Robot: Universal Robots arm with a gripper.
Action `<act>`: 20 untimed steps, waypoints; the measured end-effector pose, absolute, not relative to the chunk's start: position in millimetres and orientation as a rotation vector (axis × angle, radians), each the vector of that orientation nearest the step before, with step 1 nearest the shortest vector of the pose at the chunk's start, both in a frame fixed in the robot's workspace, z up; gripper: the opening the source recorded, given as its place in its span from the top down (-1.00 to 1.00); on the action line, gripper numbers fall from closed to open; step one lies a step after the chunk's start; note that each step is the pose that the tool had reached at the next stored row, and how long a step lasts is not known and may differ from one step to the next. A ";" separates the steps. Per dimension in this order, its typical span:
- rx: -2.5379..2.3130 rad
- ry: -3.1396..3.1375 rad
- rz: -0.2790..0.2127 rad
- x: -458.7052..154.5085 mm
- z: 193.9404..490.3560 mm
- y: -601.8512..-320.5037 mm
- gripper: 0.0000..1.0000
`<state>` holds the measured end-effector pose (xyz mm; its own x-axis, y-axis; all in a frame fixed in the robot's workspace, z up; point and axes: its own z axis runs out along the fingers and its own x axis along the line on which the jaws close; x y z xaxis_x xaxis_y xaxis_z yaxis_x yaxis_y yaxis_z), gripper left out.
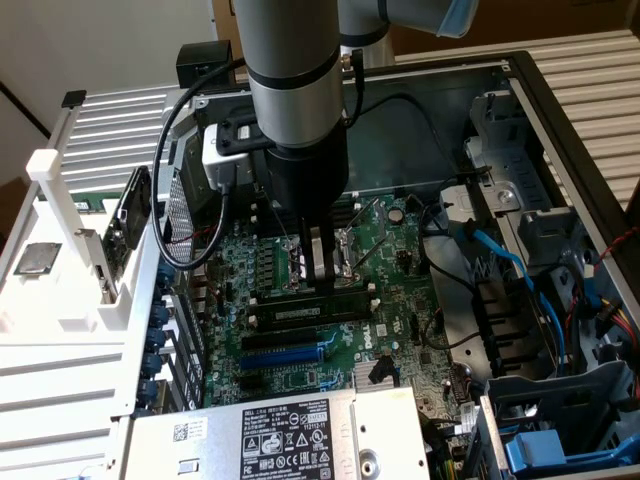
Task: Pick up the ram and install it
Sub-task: 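Press down the ram until it locks into place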
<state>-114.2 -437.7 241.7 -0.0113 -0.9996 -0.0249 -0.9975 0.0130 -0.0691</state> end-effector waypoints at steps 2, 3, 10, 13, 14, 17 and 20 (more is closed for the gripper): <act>-2.161 2.187 -0.049 -114.2 241.7 -437.7 0.80; -2.163 2.189 -0.046 -114.3 241.7 -437.7 0.80; -2.181 2.209 -0.003 -114.2 241.6 -437.5 0.80; -2.181 2.209 -0.003 -114.2 241.6 -435.8 0.80; -2.181 2.209 -0.003 -114.1 241.6 -435.3 0.80; -2.184 2.212 0.002 -114.2 241.7 -435.4 0.80; -2.192 2.220 0.019 -114.2 241.7 -435.3 0.80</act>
